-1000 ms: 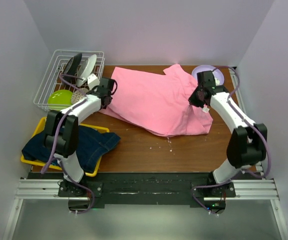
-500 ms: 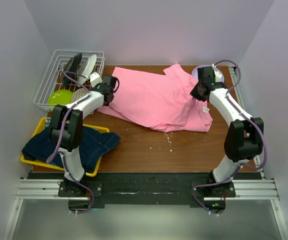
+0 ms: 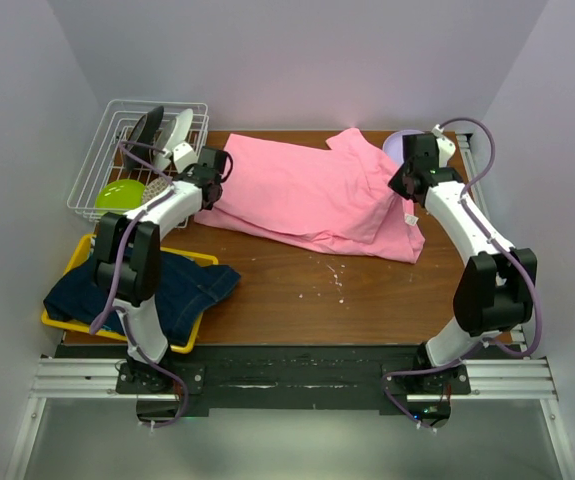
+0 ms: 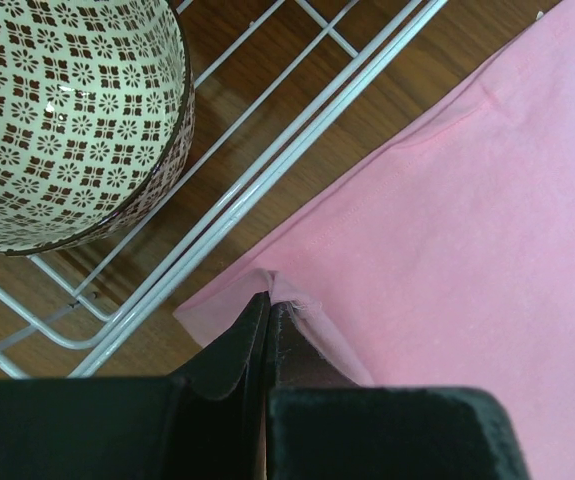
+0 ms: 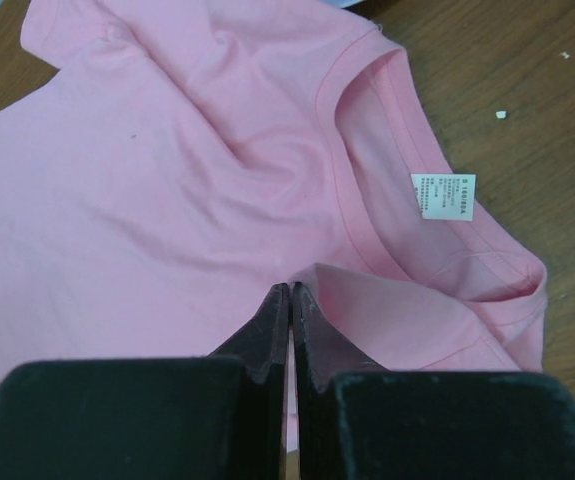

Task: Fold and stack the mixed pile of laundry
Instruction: Fold the T-shirt at the center of the board.

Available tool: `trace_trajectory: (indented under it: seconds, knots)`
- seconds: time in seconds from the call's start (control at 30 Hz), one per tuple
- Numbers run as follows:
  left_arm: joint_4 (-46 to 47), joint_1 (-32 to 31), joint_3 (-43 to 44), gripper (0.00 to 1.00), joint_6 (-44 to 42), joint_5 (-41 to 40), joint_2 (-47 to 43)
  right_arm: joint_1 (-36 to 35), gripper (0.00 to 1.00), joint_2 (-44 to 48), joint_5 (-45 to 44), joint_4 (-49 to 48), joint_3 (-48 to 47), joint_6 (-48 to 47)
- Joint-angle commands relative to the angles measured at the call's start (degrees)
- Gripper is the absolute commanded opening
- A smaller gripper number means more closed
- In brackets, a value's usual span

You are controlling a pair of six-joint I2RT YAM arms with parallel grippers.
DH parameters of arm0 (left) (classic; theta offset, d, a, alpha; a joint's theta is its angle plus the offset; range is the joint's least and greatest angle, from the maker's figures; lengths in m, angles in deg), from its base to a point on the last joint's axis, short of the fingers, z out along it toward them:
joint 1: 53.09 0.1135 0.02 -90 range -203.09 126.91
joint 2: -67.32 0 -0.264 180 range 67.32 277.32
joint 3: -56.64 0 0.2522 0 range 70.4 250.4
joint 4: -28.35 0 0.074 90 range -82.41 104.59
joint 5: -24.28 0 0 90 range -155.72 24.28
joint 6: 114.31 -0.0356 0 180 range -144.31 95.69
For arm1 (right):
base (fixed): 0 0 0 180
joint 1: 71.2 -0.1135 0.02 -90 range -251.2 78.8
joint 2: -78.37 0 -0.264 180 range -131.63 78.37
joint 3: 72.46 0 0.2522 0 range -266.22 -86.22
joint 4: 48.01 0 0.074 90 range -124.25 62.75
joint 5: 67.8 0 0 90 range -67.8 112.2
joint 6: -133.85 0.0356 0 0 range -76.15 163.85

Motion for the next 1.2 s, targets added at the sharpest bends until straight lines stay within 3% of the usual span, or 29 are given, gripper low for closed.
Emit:
trace_trajectory:
  seconds: [0.0,0.7,1.17]
  knots:
    - [0.90,0.81,1.61,0.01,-1.68,-2.97,-1.60,1.46,0.00,2.70,-2.75,-0.67,0.54,-0.92]
    - [2.92,1.42,5.21,0.02,-4.84,0.71,1.92,4.98,0.00,6.13,-3.01,-2.78,4.23,-0.30]
    - [1.78,1.51,12.15,0.02,-7.31,2.66,8.86,7.00,0.00,6.75,-4.50,-3.30,6.60,-0.12]
